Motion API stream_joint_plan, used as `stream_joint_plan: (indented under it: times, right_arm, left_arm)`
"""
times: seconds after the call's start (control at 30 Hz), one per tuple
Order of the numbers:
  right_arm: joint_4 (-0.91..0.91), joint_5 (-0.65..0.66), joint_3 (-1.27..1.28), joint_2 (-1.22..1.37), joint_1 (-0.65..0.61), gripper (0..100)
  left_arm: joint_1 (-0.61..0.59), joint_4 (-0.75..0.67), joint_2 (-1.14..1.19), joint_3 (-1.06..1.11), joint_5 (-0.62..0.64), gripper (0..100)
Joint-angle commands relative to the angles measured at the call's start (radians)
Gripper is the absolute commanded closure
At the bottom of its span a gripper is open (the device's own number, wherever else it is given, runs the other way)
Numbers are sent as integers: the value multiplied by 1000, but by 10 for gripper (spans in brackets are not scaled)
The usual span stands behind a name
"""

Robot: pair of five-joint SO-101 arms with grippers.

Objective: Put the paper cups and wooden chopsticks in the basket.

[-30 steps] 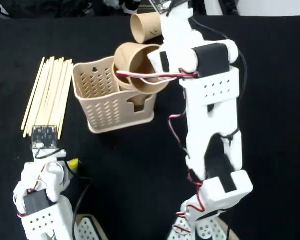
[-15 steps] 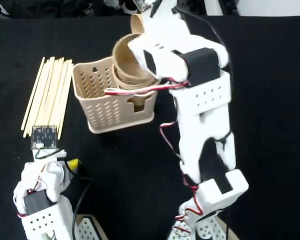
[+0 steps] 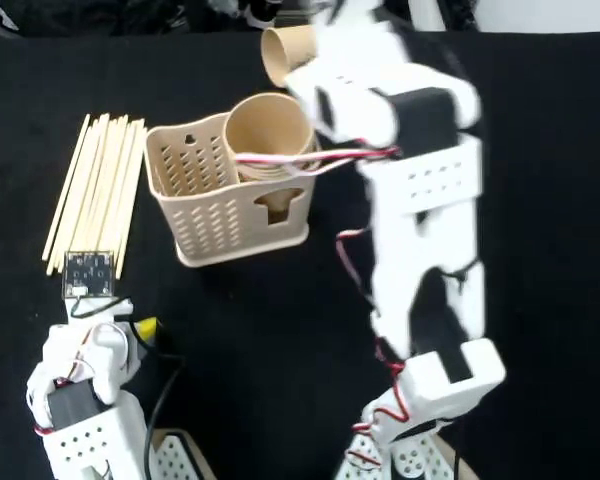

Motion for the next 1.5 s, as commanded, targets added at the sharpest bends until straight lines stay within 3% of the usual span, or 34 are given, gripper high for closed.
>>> stream_joint_plan:
  times: [0.0, 0.3, 0.5, 0.57, 0.7, 0.9, 1.13, 1.27, 1.47]
  right_arm:
    - [43, 117, -36, -25, 94, 658]
    - [64, 163, 142, -24, 373, 682]
    - [-123, 138, 466, -24, 520, 992]
    - [-216, 94, 599, -24, 552, 958]
    - [-428, 12, 872, -27, 562, 982]
    - [-733, -114, 1181, -24, 476, 984]
    - [-1008, -112, 1343, 4, 476, 984]
    - [-1017, -112, 1343, 16, 470, 984]
    - [-1019, -112, 1343, 18, 470, 984]
  left_arm:
    - [5, 0, -6, 2, -6, 671]
    - [-62, -6, -8, -31, 18, 671]
    - [-105, 0, -5, -277, 218, 668]
    - [-96, -6, -3, -383, 256, 668]
    - [-73, -28, 25, -567, 336, 667]
    - [28, -21, 388, -877, 408, 667]
    - [236, 117, 881, -1248, 411, 667]
    - [309, 133, 1105, -1392, 434, 667]
    - [328, 133, 1367, -1546, 470, 671]
